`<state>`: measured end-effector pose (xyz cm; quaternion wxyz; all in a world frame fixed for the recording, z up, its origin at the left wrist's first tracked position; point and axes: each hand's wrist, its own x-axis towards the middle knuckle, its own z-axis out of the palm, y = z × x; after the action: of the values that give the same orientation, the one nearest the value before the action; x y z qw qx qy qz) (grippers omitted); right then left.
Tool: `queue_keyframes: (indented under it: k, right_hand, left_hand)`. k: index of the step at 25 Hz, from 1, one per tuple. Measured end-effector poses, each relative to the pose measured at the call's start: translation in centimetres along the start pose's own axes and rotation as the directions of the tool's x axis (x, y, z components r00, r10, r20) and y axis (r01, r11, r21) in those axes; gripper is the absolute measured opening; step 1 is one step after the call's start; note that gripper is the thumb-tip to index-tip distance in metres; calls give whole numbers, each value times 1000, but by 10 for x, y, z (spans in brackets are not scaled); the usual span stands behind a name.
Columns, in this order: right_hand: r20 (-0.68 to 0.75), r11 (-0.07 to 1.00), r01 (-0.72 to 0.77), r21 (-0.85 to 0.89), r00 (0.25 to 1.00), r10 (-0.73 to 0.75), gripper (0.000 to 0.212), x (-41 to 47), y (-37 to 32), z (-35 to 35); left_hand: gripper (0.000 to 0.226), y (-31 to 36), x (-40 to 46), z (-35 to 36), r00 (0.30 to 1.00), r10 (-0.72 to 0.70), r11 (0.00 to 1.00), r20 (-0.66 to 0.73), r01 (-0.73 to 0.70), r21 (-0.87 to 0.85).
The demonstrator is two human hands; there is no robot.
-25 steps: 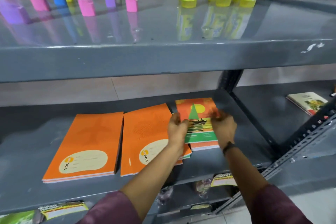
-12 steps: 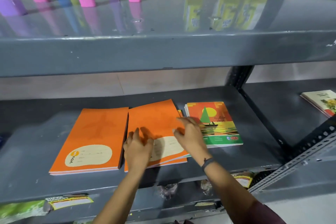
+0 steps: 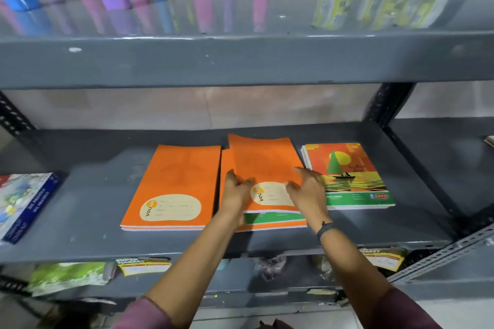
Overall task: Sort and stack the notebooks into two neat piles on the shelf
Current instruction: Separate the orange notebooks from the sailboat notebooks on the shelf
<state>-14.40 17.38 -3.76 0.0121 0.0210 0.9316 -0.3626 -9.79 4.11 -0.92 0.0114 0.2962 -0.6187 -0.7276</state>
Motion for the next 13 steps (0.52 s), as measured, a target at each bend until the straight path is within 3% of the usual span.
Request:
queue_keyframes:
  k: [3, 6, 9, 13]
  right_hand:
    - [17, 993, -35, 110, 999, 33, 55, -5, -27, -7]
    - [129, 946, -63, 318, 991, 23, 59, -18, -72, 5]
    - [194, 962, 9, 272, 979, -64, 58, -34, -116, 41]
    - [264, 988, 63, 137, 959, -98, 51, -60, -138, 98]
  left_hand:
    - [31, 15, -3, -27, 995, 96, 990, 35, -92, -108]
    - [33, 25, 1, -88, 990, 139, 978, -7, -138, -157]
    - [36, 26, 18, -154, 967, 208, 977, -147, -198, 81]
    - [36, 12, 26, -210, 967, 163, 893, -195, -61, 446]
